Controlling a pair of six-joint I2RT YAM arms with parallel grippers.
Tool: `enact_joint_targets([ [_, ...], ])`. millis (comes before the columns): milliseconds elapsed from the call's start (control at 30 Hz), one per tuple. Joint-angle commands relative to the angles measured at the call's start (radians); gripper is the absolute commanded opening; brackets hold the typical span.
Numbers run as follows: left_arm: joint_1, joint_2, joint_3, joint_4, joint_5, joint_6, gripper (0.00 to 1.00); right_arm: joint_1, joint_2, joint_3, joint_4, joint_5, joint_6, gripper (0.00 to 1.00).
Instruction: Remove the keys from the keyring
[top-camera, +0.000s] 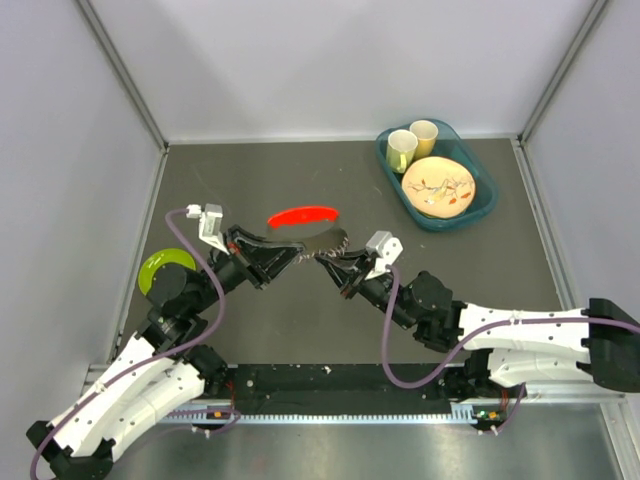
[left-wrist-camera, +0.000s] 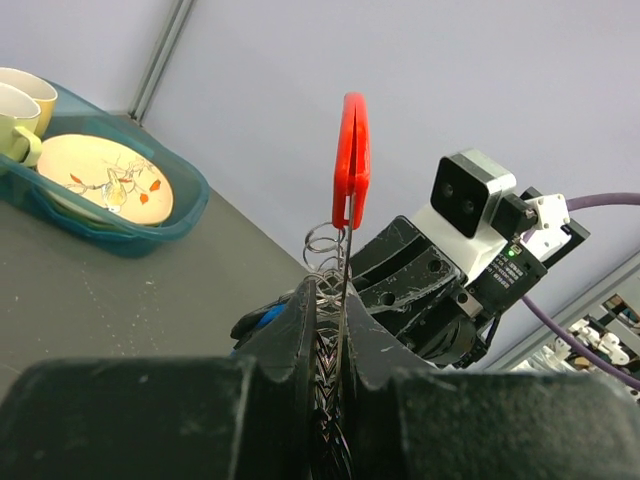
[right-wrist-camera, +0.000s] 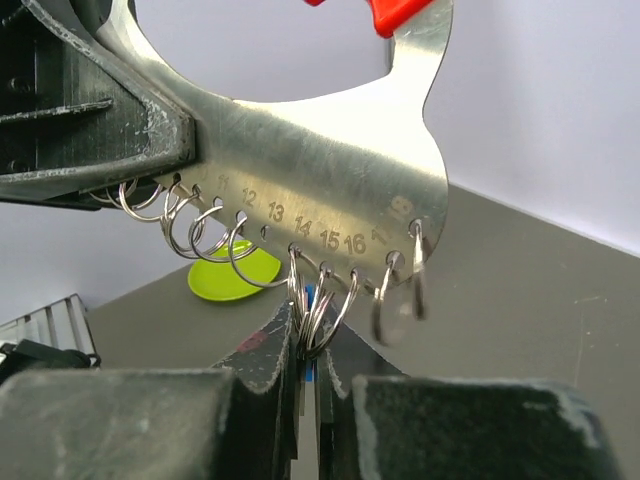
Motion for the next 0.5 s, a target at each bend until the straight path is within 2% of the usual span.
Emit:
enact_joint_targets([
  [0,0.002,-0.018,0.024,0.041,-0.027,0.023,0.00,0.016,-0.005,-0.001,0.044,-0.018,-0.002,0.00],
  [100,0.002,-0.024,0.027,-0.005,-0.060,0.062,0.00,0.016,-0.034,-0.001,-0.008,-0.016,-0.002,0.00],
  [333,0.002,-0.097,-0.027,-0.112,-0.189,0.100,0.01,0.016,-0.188,0.054,-0.353,0.080,-0.104,0.00],
  [433,0.004,-0.104,-0.062,-0.129,-0.203,0.091,0.12,0.016,-0.220,0.100,-0.481,0.110,-0.162,0.00],
  [467,0.002,-0.102,-0.065,-0.144,-0.209,0.093,0.25,0.014,-0.231,0.106,-0.504,0.114,-0.177,0.00],
])
